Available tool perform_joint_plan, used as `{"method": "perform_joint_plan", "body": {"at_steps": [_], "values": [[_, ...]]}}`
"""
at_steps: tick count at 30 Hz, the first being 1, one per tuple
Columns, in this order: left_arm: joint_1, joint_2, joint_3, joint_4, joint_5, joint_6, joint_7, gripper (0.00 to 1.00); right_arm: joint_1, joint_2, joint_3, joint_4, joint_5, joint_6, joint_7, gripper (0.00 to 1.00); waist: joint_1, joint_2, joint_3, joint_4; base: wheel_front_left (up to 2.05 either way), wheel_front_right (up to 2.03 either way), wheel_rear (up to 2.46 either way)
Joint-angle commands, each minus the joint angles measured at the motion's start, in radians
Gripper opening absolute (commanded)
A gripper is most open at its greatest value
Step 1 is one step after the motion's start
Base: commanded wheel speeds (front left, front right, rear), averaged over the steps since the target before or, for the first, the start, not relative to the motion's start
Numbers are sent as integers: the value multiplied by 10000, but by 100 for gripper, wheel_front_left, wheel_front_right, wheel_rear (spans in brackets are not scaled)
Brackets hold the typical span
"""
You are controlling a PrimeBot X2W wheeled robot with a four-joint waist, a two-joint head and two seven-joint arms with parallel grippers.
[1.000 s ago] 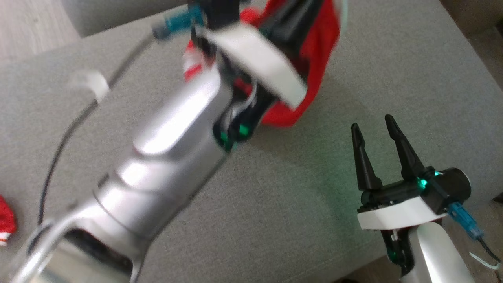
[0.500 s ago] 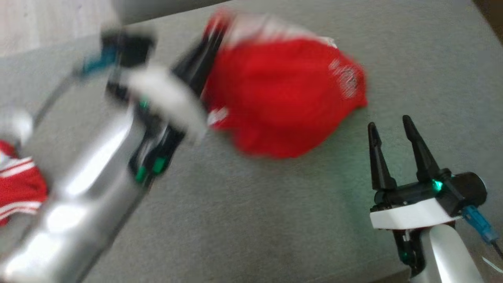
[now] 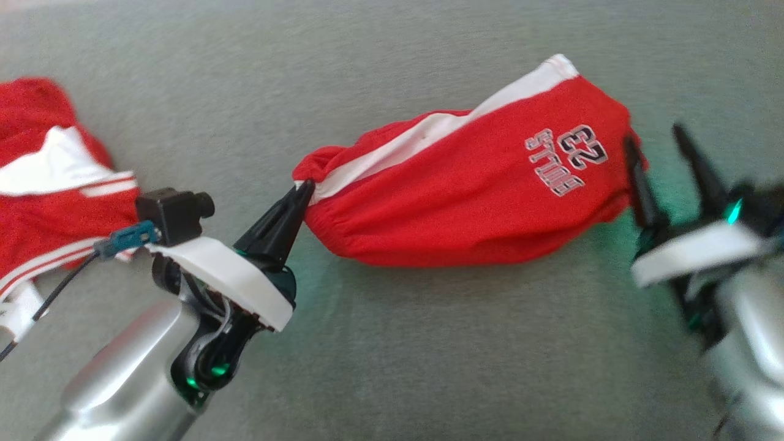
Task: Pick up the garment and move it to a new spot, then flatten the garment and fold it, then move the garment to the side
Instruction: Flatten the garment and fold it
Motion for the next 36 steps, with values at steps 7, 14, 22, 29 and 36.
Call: {"method": "perform_joint_plan", "body": {"at_steps": [7, 14, 22, 29, 36], "values": [[-687, -143, 189, -392, 182, -271, -88, 0, -3027, -2718, 2265, 796, 1824, -7, 3030, 100, -1, 0, 860, 1272, 0, 0, 0], [-1230, -717, -94, -116, 370, -641, -152, 0, -4350, -3896, 4068, 1441, 3124, -7, 4489, 100, -1, 0, 1345, 1881, 0, 0, 0], [-1390, -846, -150, 306, 430, -841, -328, 0, -4943, -4299, 5301, 1785, 4057, -7, 4252, 0, -1, 0, 1423, 1933, 0, 0, 0], [-2033, -576, 141, 451, 959, -830, -673, 0, -5750, -4345, 5564, 2129, 4149, -7, 2598, 0, -1, 0, 1263, 1374, 0, 0, 0], [-4583, -644, 862, 583, 1969, -780, -1064, 0, -7570, -4533, 4597, 2560, 3288, -7, 933, 0, -1, 0, 1674, 485, 0, 0, 0]]}}
